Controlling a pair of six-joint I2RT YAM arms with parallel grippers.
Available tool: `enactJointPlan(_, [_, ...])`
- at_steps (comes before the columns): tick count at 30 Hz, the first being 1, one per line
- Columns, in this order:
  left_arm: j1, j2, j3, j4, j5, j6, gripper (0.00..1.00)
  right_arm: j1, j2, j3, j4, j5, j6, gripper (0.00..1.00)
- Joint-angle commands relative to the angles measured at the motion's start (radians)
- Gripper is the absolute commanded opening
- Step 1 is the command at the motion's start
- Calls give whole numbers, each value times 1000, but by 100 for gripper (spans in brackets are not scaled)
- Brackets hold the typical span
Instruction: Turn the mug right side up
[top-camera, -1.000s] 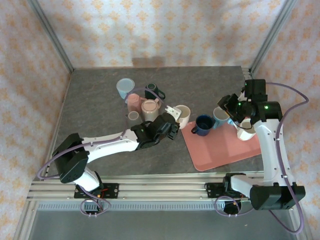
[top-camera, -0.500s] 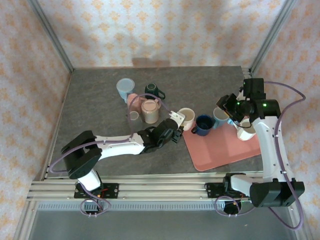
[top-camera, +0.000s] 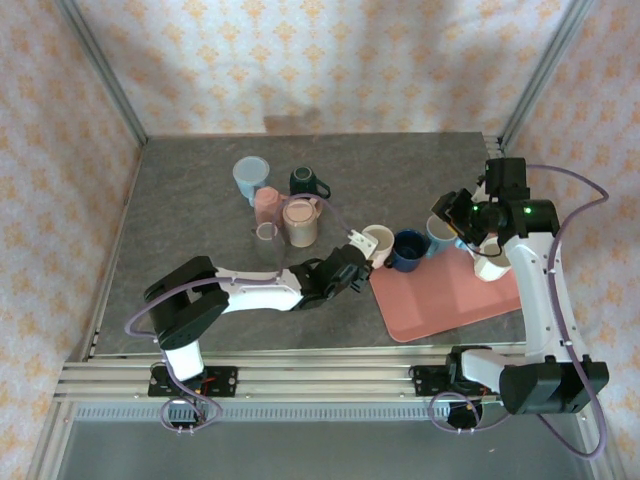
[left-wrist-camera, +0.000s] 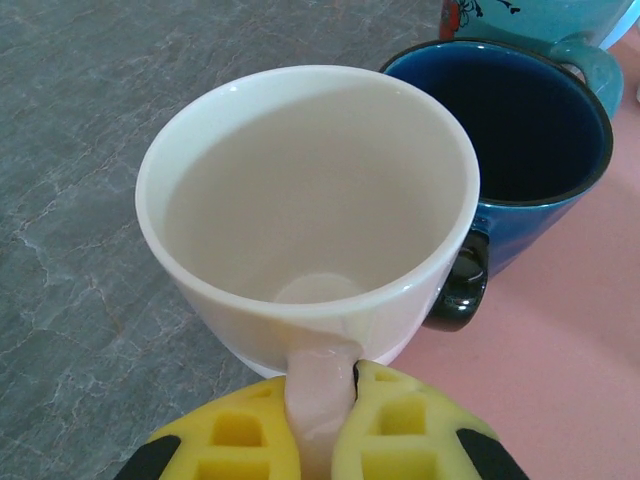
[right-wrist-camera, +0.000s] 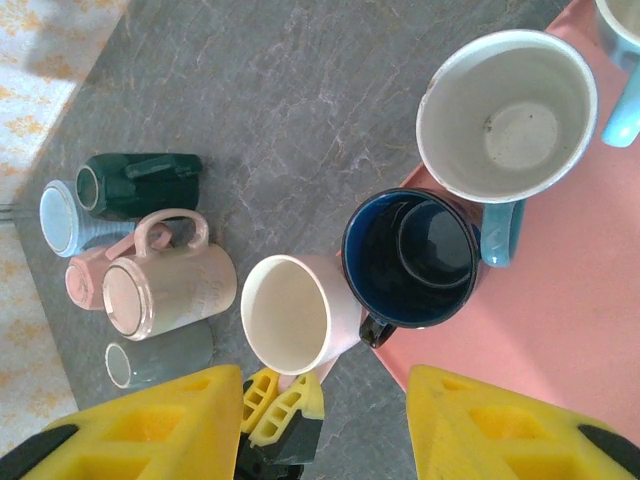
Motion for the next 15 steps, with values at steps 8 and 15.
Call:
enactJointPlan(8, [-38,37,58,143,-82,2,0,-15,-21,-10,9,-19,-20,48])
enactJointPlan(15, [-45,57,43,163,-123,-1,0,-16,-18,-17,10,-27,-21,48])
